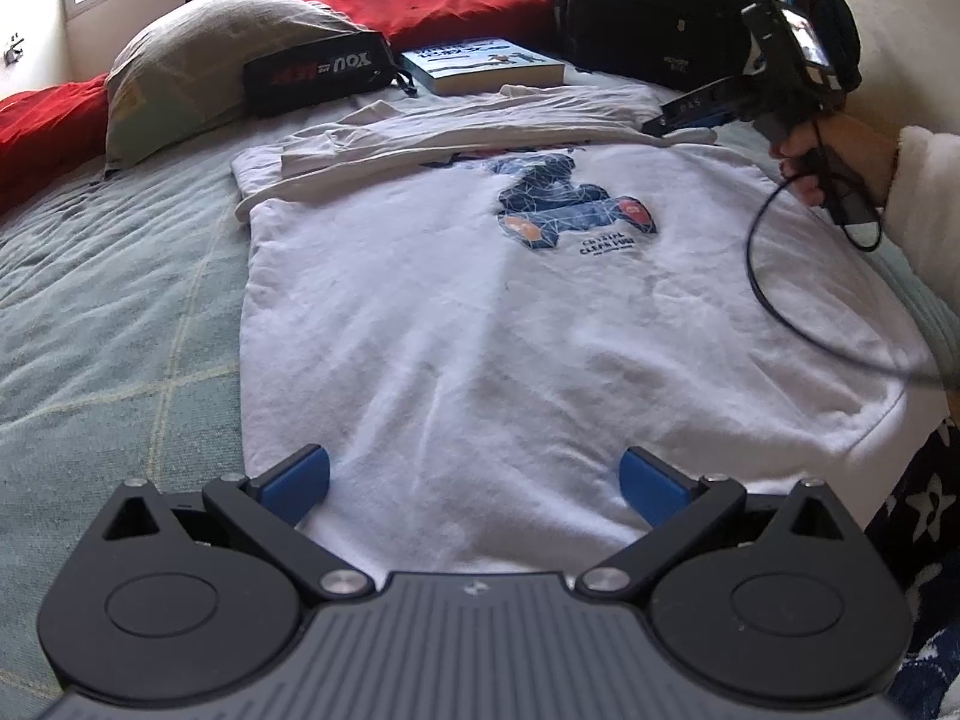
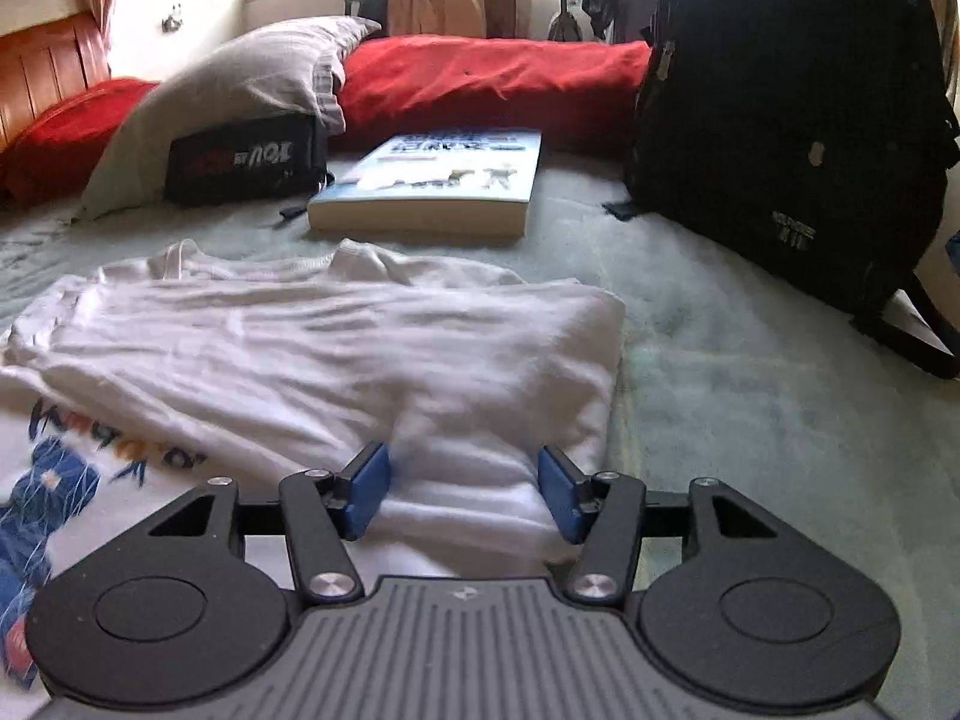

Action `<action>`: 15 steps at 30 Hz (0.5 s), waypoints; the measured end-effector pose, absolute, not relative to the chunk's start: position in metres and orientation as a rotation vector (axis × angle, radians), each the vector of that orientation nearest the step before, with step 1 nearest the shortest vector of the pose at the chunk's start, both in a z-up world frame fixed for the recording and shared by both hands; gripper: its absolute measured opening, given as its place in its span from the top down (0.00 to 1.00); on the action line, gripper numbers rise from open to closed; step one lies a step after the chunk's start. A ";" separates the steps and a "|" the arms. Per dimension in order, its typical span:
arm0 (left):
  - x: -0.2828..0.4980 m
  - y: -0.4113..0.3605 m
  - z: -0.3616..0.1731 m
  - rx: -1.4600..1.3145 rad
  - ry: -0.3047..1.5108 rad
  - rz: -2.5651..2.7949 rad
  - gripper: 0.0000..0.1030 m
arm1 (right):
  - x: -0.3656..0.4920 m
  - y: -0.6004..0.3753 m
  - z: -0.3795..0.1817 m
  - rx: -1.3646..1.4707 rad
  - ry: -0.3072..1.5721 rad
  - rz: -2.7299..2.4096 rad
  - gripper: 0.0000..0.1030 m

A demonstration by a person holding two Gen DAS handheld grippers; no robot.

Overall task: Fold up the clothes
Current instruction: 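Move the open right gripper back over the sweatshirt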

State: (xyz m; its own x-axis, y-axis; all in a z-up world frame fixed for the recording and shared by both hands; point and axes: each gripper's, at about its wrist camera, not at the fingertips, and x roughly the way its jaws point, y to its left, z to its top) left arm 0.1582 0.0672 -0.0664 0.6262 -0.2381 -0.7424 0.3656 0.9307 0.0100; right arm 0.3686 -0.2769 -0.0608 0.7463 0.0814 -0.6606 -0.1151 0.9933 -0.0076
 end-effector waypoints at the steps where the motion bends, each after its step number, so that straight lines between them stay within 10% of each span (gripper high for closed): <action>1: 0.158 0.068 -0.066 0.164 0.823 -0.348 0.01 | 0.366 -0.276 -0.056 -0.052 0.720 0.110 0.41; 15: 0.148 0.076 -0.054 0.155 0.788 -0.326 0.01 | 0.436 -0.244 -0.060 -0.058 0.799 0.111 0.12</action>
State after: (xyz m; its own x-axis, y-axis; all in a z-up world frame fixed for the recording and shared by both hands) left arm 0.1480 0.0758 -0.0536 0.6587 -0.2293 -0.7166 0.3443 0.9387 0.0161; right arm 0.4358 -0.2440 -0.0600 0.6918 0.0768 -0.7180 -0.1210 0.9926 -0.0104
